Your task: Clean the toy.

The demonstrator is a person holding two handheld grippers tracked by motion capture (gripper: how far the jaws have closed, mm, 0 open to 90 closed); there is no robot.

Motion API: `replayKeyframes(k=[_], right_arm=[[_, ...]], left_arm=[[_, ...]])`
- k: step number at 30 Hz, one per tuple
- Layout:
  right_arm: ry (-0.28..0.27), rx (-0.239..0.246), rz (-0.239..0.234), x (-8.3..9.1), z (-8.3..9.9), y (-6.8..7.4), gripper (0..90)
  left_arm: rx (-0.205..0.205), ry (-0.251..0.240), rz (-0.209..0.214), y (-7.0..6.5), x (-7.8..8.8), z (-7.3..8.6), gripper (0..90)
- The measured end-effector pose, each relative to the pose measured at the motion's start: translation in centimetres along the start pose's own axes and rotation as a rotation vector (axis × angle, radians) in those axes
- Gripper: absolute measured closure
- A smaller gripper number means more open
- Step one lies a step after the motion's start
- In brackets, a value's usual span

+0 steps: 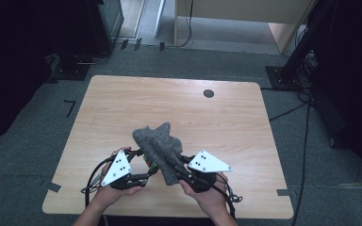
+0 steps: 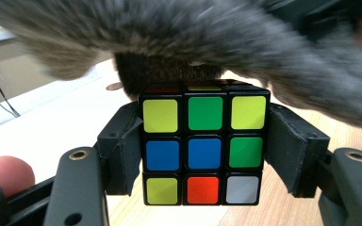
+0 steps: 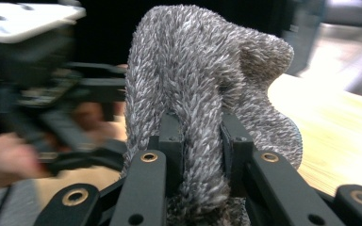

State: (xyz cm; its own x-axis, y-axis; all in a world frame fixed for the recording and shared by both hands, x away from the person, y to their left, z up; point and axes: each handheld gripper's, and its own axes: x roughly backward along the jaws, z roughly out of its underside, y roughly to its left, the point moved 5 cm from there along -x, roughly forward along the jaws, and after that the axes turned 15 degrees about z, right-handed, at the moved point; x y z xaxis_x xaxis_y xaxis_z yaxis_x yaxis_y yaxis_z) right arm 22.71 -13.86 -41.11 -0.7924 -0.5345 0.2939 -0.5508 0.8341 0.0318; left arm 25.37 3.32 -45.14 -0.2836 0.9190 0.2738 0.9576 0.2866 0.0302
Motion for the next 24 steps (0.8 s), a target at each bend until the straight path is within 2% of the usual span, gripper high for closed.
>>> replayKeyframes(k=[1,3,5,8,11,16,19,21,24], right_arm=[[0.006,0.017,-0.017,0.0,0.0,0.7,75.2],[0.021,0.034,-0.013,-0.3,0.3,0.9,75.1],[0.035,0.009,-0.017,-0.6,0.6,0.6,75.1],[0.063,-0.039,0.011,-0.9,1.0,-0.7,75.0],[0.081,-0.076,0.060,-1.0,1.3,-2.4,75.0],[0.087,-0.104,0.097,-1.1,1.6,-3.6,74.8],[0.054,-0.113,0.089,-0.7,1.1,-3.2,74.8],[0.026,-0.116,0.054,-0.4,0.6,-2.3,74.6],[0.016,-0.079,-0.016,-0.2,0.2,-0.3,74.2]], left_arm=[[0.000,-0.001,0.000,0.0,0.0,0.0,34.8],[-0.009,0.006,-0.004,-0.2,0.0,-0.1,34.8],[-0.030,0.028,-0.019,-0.3,-0.1,0.0,34.8],[-0.039,0.023,-0.004,-0.5,0.0,-0.1,34.8],[-0.026,0.004,0.006,-0.4,0.1,-0.2,34.8],[-0.015,-0.008,0.012,-0.2,0.2,-0.1,34.8],[-0.021,0.000,0.010,-0.1,0.1,0.0,34.8],[-0.031,0.007,0.009,-0.3,0.0,0.0,34.8],[-0.041,0.012,0.015,-0.5,-0.1,0.0,34.8]])
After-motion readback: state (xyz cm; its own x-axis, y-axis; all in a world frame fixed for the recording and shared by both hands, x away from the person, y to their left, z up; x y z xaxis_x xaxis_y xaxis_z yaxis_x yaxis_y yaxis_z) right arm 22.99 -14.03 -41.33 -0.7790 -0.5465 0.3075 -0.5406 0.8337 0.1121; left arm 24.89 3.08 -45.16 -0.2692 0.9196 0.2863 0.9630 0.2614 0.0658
